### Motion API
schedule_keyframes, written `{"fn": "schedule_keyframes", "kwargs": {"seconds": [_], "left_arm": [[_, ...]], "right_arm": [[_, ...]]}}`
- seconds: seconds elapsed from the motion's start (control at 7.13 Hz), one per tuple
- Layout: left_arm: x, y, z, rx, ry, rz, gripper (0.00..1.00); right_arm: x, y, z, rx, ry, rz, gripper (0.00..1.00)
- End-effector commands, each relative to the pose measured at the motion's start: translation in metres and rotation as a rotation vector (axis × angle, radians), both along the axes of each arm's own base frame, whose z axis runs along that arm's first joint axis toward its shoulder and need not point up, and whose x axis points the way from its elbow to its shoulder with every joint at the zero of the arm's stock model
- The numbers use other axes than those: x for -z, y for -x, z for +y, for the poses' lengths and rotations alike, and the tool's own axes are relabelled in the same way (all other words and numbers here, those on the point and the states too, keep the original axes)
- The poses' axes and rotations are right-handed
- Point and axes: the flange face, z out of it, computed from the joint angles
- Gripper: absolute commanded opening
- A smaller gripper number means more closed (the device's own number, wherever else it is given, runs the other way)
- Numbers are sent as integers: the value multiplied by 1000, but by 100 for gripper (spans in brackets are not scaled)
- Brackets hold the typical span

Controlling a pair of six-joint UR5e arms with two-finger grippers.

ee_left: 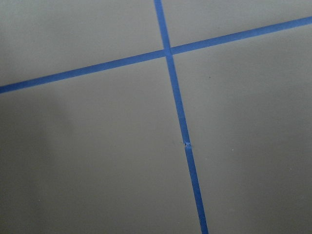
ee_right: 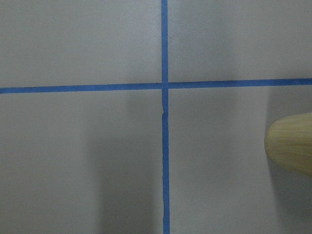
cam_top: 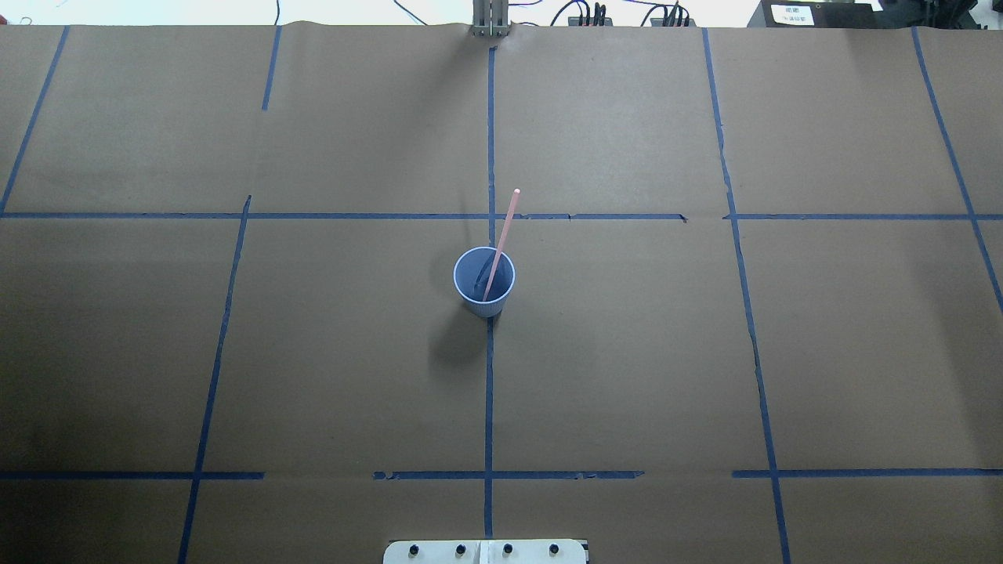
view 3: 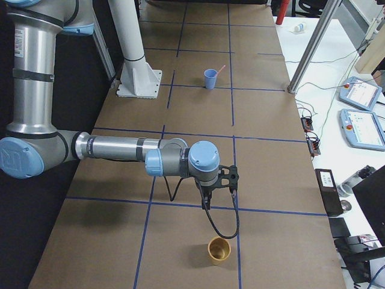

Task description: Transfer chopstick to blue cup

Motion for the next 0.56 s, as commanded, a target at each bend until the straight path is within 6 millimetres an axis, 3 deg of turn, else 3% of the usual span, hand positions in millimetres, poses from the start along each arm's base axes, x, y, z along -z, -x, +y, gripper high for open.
{"fn": "schedule_keyframes", "kwargs": {"seconds": [0.0, 0.42], "left_arm": [[-6, 26, 9, 75, 28, 24, 100], [-4, 28, 3, 131, 82, 13, 100]], "right_arm": [[2, 0, -1, 0, -4, 1, 100], [1, 0, -2, -1, -4, 2, 100]]}}
